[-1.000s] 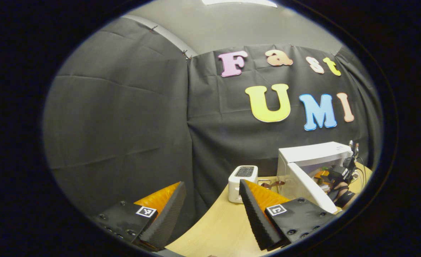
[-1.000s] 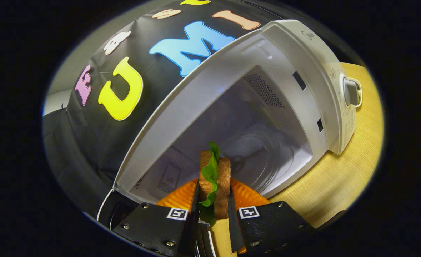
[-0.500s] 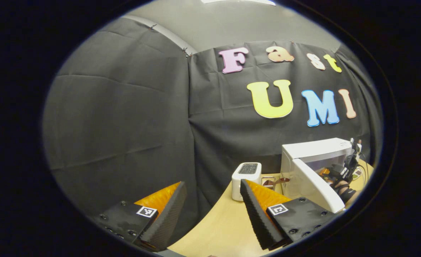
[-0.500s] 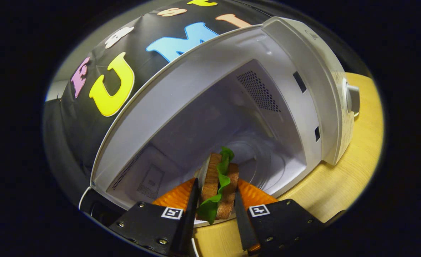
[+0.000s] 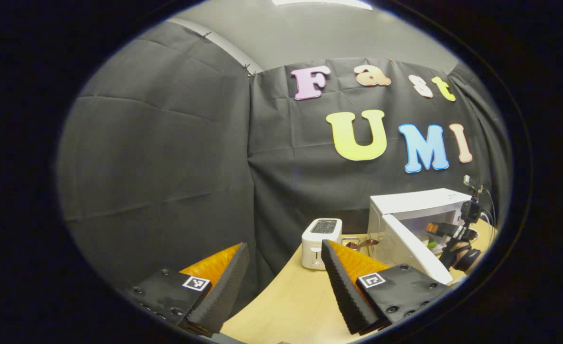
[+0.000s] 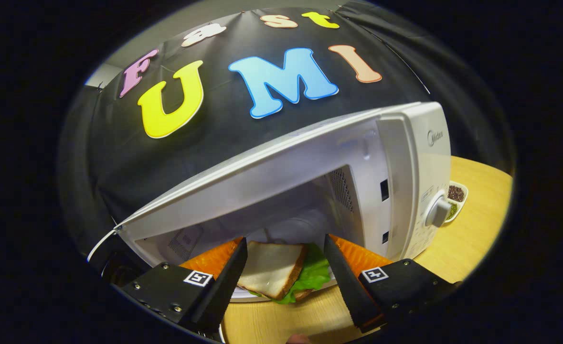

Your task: Open the microwave oven with the left hand, put the food in, and close the microwave oven.

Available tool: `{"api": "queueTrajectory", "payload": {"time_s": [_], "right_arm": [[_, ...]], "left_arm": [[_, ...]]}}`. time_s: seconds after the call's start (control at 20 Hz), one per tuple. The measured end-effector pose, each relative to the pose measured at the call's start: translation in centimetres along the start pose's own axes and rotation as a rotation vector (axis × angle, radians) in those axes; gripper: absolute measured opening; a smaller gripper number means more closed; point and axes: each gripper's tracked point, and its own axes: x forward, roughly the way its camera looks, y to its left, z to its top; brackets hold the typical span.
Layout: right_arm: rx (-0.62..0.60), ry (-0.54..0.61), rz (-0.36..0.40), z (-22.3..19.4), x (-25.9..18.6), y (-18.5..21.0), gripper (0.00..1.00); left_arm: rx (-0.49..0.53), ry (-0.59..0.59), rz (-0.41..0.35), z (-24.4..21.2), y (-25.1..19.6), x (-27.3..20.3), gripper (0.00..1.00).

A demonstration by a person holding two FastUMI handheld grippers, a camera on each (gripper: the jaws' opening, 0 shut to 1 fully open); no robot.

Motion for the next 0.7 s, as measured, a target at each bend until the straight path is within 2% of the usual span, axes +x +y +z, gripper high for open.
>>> {"api": "queueTrajectory", "payload": {"time_s": [0.2,0.25,0.3,0.35,0.4,0.45,0.6,0.7], "right_arm": [[-0.106,-0.047,0.060,2.7,-4.9,0.0,0.98],[-0.130,-0.061,0.077,3.5,-6.3,0.0,0.98],[-0.153,-0.073,0.094,4.3,-7.5,-0.1,0.98],[-0.174,-0.082,0.103,4.9,-8.7,-0.3,0.98],[-0.187,-0.091,0.115,5.6,-9.9,-0.5,0.98],[-0.198,-0.106,0.127,6.4,-11.1,-0.5,0.98],[-0.230,-0.149,0.156,8.7,-14.6,-0.6,0.98],[-0.249,-0.189,0.171,10.2,-16.9,-0.6,0.98]], "left_arm": [[-0.019,-0.007,-0.017,-0.3,-1.5,-1.1,0.93],[-0.025,-0.007,-0.019,-0.3,-1.9,-1.5,1.00],[-0.030,-0.010,-0.021,-0.3,-2.3,-1.9,0.93],[-0.035,-0.009,-0.023,-0.4,-2.7,-2.2,0.97],[-0.040,-0.007,-0.028,-0.4,-3.2,-2.6,0.93],[-0.044,-0.010,-0.032,-0.4,-3.5,-3.2,0.97],[-0.049,-0.016,-0.031,-0.8,-3.8,-4.1,0.96],[-0.046,-0.017,-0.026,-1.0,-3.9,-4.4,1.00]]}}
